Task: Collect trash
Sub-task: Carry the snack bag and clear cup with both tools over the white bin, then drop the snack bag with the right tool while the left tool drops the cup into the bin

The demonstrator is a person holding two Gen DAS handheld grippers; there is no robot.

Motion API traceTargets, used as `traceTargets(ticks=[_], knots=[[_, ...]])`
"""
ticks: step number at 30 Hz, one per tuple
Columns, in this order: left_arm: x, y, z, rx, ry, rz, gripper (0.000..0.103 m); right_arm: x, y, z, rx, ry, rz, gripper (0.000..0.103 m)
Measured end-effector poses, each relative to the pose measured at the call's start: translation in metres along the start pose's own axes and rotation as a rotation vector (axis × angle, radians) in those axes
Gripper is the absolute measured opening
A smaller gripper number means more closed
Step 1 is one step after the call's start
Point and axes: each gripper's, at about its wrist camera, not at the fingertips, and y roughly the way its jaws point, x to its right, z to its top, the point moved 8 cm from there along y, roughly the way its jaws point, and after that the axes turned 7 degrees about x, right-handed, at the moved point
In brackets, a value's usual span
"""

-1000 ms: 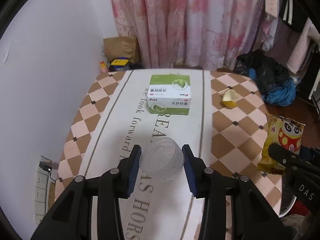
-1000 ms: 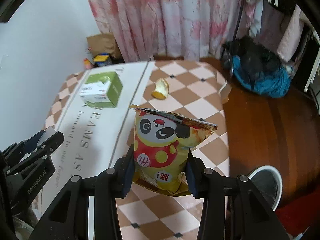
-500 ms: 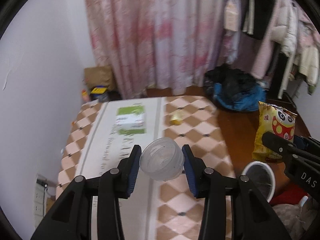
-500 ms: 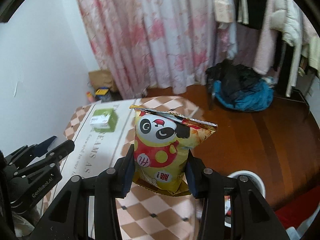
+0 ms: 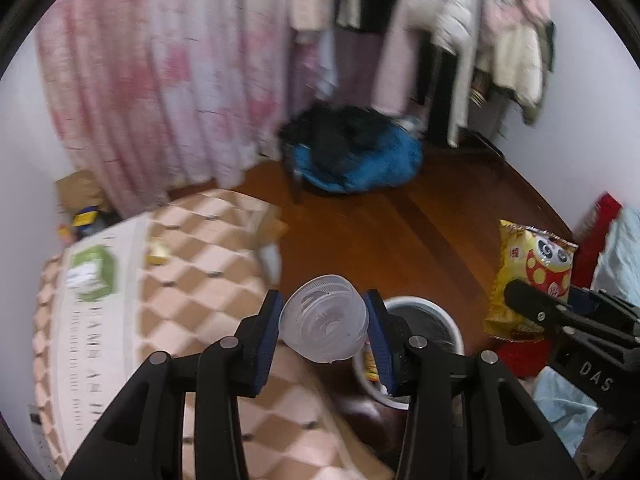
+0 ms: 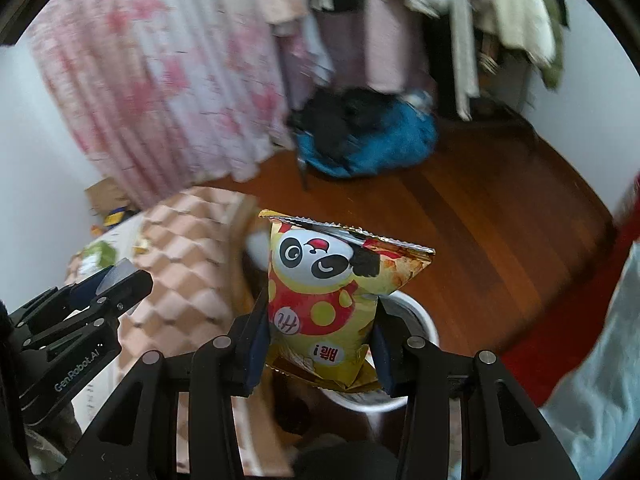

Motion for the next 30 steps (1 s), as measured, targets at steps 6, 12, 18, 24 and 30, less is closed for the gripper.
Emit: traceTargets(ticks=[6, 12, 18, 24, 30], knots=[[0.062, 0.057, -0.023, -0.097, 0.06, -0.064, 0.038, 0.083, 0.053, -0.042, -0.124, 0.103, -0.057, 0.046], [0.1, 0.116, -0.057, -0.212, 0.081, -0.094, 0.038, 0.143, 0.114, -0.09, -0.263, 0.201, -0.09, 0.046], [0.123, 0.154, -0.08, -0.299, 0.112, -0.116, 0.038, 0.171, 0.157, -0.121, -0.364, 0.274, -0.085, 0.046], [0.126, 0.164, -0.086, -0.355, 0.092, -0.126, 0.04, 0.171, 0.175, -0.123, -0.393, 0.289, -0.08, 0.05], [0.118, 0.154, -0.076, -0.322, 0.093, -0.103, 0.067, 0.168, 0.16, -0.113, -0.377, 0.272, -0.122, 0.078]])
